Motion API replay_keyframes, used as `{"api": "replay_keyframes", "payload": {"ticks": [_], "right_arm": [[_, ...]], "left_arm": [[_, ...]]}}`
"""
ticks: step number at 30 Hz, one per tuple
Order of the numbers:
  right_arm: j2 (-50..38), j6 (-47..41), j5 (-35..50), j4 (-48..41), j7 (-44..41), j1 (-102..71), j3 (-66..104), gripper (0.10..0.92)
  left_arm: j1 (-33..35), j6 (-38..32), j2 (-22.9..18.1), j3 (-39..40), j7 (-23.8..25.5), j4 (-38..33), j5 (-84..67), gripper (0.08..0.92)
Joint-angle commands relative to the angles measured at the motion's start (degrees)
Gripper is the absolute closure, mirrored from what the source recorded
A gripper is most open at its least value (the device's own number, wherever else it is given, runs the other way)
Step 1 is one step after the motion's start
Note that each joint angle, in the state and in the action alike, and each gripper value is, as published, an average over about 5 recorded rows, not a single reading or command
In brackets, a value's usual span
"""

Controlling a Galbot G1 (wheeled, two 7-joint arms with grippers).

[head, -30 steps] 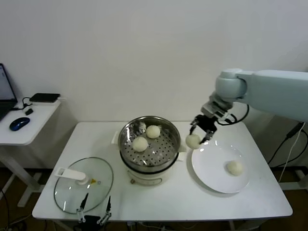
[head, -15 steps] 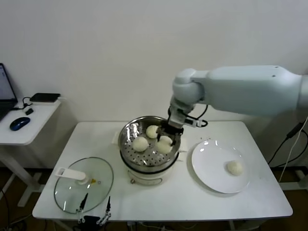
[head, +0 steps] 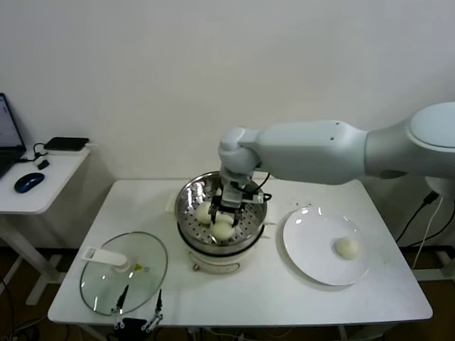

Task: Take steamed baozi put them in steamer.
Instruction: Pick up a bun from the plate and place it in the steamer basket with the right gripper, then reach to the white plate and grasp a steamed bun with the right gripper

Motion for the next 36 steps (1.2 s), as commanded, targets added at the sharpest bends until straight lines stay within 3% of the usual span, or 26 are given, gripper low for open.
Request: {"api": "replay_keyframes", "payload": {"ticks": [1,6,14,23,36], "right_arm": [[3.5,2.0,-2.6,-5.9,1.0,-4.8,0.9,0.457],[3.4,2.8,-0.3,-6.7,1.3,-3.5,1.0,0.409],[-0.1,5.3,12.1,-7.0,-3.1,7.2,-5.0,0.216],[-14.0,-8.7,23.7,-8.5,-8.0,15.2,-18.9,0.202],[-32.0,-21.5,16.7,-11.8,-5.8,3.7,-18.0,0.203]], "left_arm": [[-0.1,0.0,-2.8,0.0,0.0,0.2,-0.1,0.177],[-0.1,0.0,-2.8,-0.1,0.0,0.1,-0.1,0.177],[0.4,0.0,-2.8,-0.3,0.0,-0.3,0.2,0.177],[0.5,-0.1,-2.8,0.0,0.0,-0.5,0.2,0.177],[0.0,-0.1,-2.8,0.3,0.1,0.2,0.4,0.177]]}}
